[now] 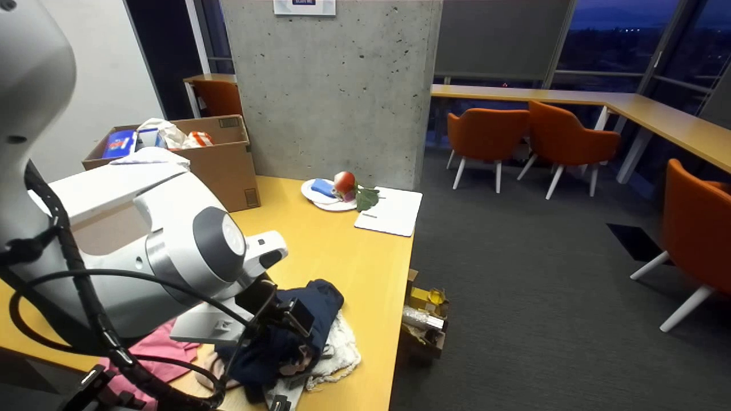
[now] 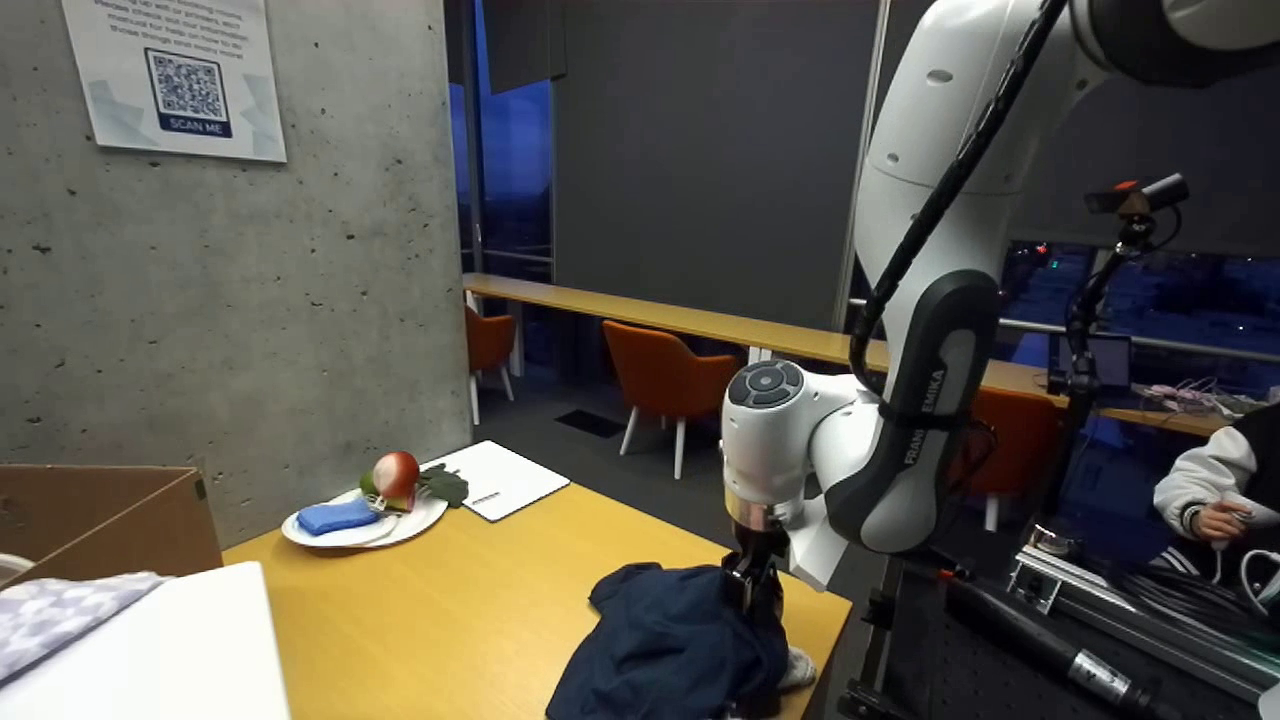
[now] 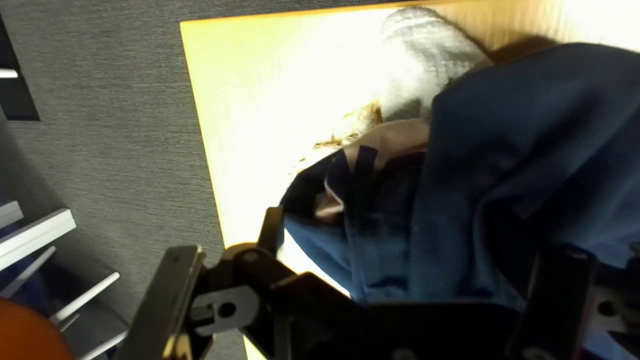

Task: Put the clothes together

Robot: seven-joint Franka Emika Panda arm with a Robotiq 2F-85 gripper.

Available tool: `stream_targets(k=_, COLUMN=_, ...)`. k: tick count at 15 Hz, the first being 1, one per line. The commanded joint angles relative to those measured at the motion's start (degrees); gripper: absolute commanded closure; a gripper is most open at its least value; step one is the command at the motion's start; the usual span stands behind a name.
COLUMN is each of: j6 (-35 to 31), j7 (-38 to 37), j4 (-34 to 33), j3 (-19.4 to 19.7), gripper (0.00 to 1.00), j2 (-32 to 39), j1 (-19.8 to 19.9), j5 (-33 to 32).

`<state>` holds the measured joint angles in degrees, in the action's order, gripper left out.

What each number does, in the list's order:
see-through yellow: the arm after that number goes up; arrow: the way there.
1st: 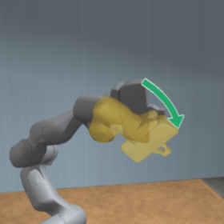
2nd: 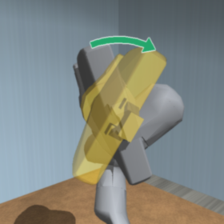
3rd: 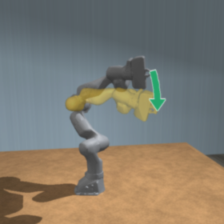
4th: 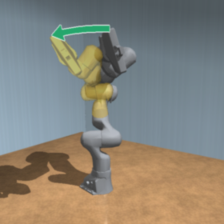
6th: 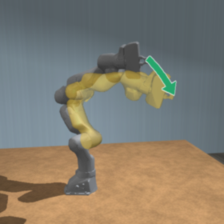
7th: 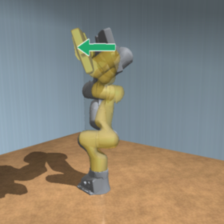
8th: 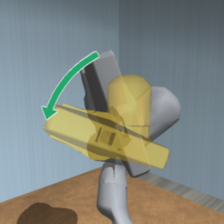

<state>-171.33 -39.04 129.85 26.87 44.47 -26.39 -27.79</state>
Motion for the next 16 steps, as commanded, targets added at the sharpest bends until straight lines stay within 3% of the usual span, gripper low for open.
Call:
stream_targets(k=1, j6=-1.76, j7=1.9, j4=-6.69, j3=1.15, gripper=0.0, j2=9.26, j1=-1.54, j5=8.06)
stream_targets(k=7, j6=-0.95, j7=5.21, j4=-17.65, j3=-2.32, gripper=0.0, j2=19.53, j1=-0.54, j5=19.45)
stream_targets(k=13, j6=-3.06, j7=9.09, j4=-21.08, j3=-5.25, gripper=0.0, j2=24.99, j1=0.99, j5=24.73)
stream_targets(k=14, j6=-3.09, j7=9.7, j4=-21.38, j3=-5.57, gripper=0.03, j2=25.22, j1=1.36, j5=25.27)
stream_targets(k=15, j6=-3.08, j7=10.64, j4=-21.43, j3=-5.99, gripper=0.28, j2=25.17, j1=1.73, j5=25.78)
stream_targets(k=16, j6=-3.18, j7=11.44, j4=-21.48, j3=-6.46, gripper=0.28, j2=25.04, j1=2.27, j5=26.17)
